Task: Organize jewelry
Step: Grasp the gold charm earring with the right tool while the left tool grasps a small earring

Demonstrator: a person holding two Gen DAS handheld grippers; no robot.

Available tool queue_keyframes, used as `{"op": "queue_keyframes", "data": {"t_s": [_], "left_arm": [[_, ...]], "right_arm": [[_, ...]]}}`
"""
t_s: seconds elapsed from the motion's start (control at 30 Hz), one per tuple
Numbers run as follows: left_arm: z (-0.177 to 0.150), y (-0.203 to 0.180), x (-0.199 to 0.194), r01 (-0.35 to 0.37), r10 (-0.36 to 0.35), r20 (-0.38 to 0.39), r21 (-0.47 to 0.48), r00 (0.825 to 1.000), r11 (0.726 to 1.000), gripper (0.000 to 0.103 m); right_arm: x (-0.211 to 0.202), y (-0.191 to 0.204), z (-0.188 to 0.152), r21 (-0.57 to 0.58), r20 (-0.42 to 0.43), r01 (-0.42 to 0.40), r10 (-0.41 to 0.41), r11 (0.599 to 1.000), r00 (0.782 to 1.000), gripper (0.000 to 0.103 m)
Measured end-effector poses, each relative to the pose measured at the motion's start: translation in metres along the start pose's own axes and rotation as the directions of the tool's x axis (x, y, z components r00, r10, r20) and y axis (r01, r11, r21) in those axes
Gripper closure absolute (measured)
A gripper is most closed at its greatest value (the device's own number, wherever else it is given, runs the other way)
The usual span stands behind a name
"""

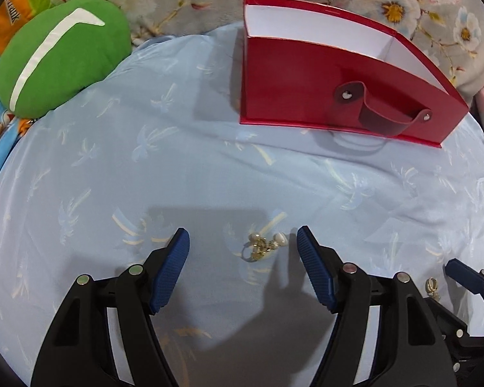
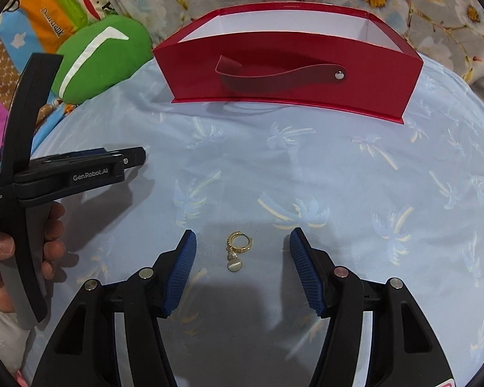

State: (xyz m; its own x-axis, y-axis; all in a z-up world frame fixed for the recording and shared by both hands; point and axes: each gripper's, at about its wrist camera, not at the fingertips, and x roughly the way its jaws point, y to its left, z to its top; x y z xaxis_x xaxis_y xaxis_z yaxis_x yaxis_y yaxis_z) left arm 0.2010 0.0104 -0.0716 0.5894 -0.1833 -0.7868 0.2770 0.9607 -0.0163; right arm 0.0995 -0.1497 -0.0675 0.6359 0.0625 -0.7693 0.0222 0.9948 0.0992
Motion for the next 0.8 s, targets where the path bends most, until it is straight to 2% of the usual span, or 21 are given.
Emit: {"op": "queue_keyframes", "data": {"t_s": [0.13,0.2,0.3,0.37,0.43,0.57,0.8], "left_arm": [[0.001,-0.005,-0.002,0.003,-0.004,0.011,0.017,1.0,1.0,0.052],[0.001,-0.007,-0.003,0.021,-0.021,0.01,0.017,1.0,1.0,0.058],[0.0,-0.01,-0.006,0.05,-0.05,0.004,0.017,0.999,0.999,0.072],[0.0,-0.012,-0.008,0.081,-0.081,-0.007,0.011,0.997,0.997,0.081],[-0.001,-0.013,-0.01,0.116,-0.116,-0.02,0.003,0.993,0.993,0.096],[-0.003,-0.014,-0.018,0.154,-0.154,-0.023,-0.02,0.988,0.988,0.099],[0.002,-0.015,-0.057,0.182,-0.181,0.051,-0.005,0.982,0.983,0.1]], "right_arm": [[0.0,0.008,-0.003,-0.033,0.008,0.04,-0.04,0.999,0.999,0.067],[0.0,0.008,-0.003,-0.039,0.009,0.039,-0.039,0.998,0.999,0.078],[-0.001,0.009,-0.003,-0.04,0.007,0.026,-0.026,0.999,1.0,0.089],[-0.001,0.01,-0.003,-0.038,0.006,0.022,-0.022,0.999,1.0,0.089],[-0.001,0.01,-0.004,-0.038,0.004,0.018,-0.018,0.999,1.0,0.089],[-0.006,0.006,-0.005,-0.013,0.006,-0.003,0.003,1.0,1.0,0.089],[-0.031,-0.004,-0.001,0.017,0.055,-0.002,0.001,1.0,0.998,0.089]]}}
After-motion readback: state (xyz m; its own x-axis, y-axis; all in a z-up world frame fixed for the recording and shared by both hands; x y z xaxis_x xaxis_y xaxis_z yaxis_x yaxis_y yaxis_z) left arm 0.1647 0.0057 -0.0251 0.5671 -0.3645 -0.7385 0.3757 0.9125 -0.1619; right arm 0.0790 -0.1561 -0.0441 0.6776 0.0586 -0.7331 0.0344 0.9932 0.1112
